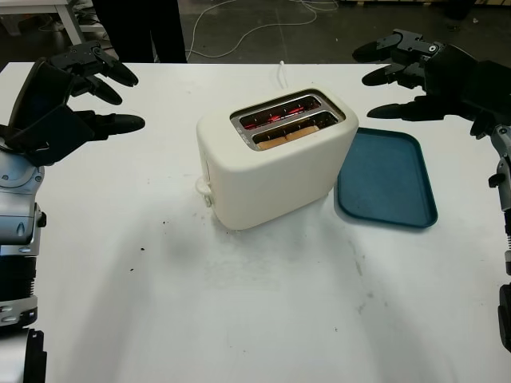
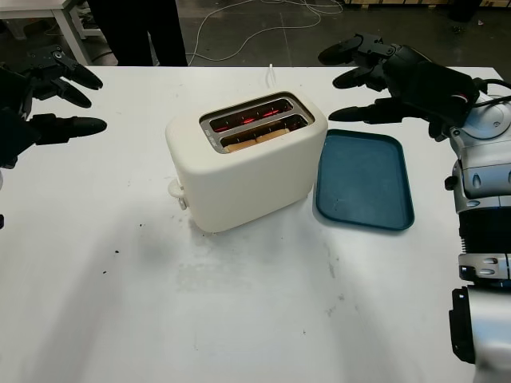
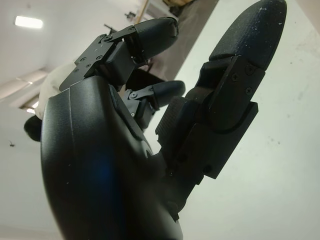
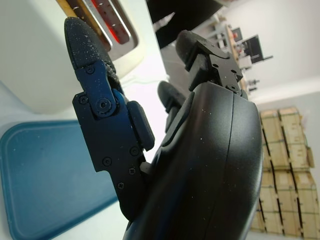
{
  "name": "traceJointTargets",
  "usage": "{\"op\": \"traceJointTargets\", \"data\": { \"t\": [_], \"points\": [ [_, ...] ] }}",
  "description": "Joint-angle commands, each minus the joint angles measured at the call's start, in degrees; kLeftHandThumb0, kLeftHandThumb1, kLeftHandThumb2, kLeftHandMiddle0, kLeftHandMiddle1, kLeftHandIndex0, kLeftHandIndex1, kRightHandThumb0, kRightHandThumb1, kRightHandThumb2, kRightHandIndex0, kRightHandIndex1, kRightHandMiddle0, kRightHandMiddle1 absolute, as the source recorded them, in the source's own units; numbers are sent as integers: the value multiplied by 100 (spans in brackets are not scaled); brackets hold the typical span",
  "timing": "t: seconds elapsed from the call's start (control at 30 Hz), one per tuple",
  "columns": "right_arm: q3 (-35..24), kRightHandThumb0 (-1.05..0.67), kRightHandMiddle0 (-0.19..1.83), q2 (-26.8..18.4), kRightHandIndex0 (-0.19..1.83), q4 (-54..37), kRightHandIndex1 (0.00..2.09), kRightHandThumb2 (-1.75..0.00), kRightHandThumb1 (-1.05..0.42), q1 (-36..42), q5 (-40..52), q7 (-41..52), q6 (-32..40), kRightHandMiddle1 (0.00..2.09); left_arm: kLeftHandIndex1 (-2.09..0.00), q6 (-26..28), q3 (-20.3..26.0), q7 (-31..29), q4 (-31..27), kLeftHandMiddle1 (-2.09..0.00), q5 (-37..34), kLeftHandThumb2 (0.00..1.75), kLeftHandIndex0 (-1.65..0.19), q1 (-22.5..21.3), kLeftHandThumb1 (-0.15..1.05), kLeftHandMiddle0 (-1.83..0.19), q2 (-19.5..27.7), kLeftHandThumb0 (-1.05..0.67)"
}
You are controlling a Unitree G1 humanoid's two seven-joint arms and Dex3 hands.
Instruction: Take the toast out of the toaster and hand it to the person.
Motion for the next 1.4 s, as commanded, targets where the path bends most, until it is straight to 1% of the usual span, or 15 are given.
{"op": "traceJointTargets", "data": {
  "t": [0.0, 0.17, 0.3, 0.57, 0.7, 0.8, 0.97, 1.13, 1.23, 1.37],
  "points": [
    [-9, -74, 6, 19, 0, -24, 81, 0, -79, 0, -14, -24, -77, 67, -114, 80, 42, 8, -83, -131, -46, 0, -49, 46, 70, -44, -4, -105],
    [-26, -72, 6, 43, 0, 28, 82, 0, -78, -20, 38, 11, -98, 67, -115, 263, 46, -18, -187, -134, -80, 0, -48, 59, 67, -41, -11, -105],
    [1, -72, 5, 29, 0, -20, 82, 0, -78, -18, -2, -6, -50, 67, -115, 201, 31, 1, -162, -133, -31, 1, -48, 59, 69, -43, 8, -105],
    [-23, -73, 5, 36, 0, 20, 81, 0, -78, -34, 46, 25, -18, 67, -117, 159, 39, -22, -114, -136, -62, 0, -47, 34, 68, -42, 11, -105],
    [-13, -72, 4, 31, 0, -90, 80, 0, -78, -15, 18, -21, 101, 67, -114, 78, 26, 17, -85, -131, 9, 1, -49, 40, 71, -46, 33, -105],
    [11, -74, 5, 6, 0, -31, 80, -1, -79, -12, -36, -9, -75, 67, -113, 42, 26, 22, -62, -130, 5, 1, -50, 34, 72, -47, 21, -105],
    [-11, -74, 5, 35, 0, 3, 80, 0, -79, -32, 16, 10, -11, 67, -113, 26, 17, 38, -71, -129, 47, 1, -50, 42, 73, -48, 35, -105],
    [7, -73, 5, 18, 0, -95, 81, 0, -78, -2, -42, -46, 17, 67, -113, 51, 37, 7, -50, -130, -28, 0, -50, 30, 70, -47, 9, -105],
    [11, -73, 5, 16, 0, -50, 82, 0, -79, 5, -66, -40, -131, 67, -114, 82, 43, 11, -52, -131, -36, 0, -50, 31, 69, -46, 4, -105],
    [13, -73, 5, 11, 0, -73, 82, 0, -79, 6, -70, -31, -57, 67, -115, 43, 48, 19, -22, -133, -44, 0, -50, 26, 68, -45, -4, -105]
  ]
}}
